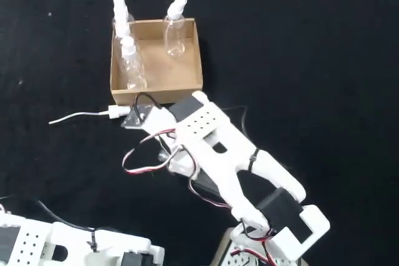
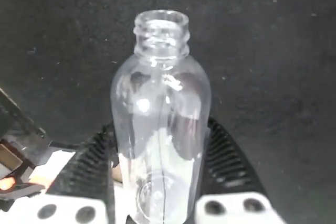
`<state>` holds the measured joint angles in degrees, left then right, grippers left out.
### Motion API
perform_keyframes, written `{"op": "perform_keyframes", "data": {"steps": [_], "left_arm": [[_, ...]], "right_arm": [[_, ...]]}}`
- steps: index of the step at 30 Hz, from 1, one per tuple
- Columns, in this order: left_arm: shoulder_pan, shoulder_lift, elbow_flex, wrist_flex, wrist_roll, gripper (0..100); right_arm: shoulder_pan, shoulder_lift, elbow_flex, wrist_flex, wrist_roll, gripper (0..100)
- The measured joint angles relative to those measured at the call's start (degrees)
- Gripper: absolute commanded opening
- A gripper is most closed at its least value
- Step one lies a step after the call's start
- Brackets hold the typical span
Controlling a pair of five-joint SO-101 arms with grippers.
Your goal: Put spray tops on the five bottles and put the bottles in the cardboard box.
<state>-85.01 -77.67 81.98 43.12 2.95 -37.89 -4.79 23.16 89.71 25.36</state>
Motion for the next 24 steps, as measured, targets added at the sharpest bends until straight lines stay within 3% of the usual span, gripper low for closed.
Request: {"op": "perform_keyframes", "data": {"steps": [11, 18, 24], "left_arm": [[11.7, 0.0, 0.0, 0.0, -6.8, 3], [18.7, 0.0, -3.5, 0.4, -9.5, 3], [25.8, 0.0, -13.5, 10.9, -15.2, 3]], "right_arm": [[1.0, -18.2, -1.7, 4.5, -1.1, 3.5], [13.5, -25.2, -1.5, 2.2, -1.1, 3.5], [20.0, -31.4, 5.5, -4.3, -3.8, 3.5]]}}
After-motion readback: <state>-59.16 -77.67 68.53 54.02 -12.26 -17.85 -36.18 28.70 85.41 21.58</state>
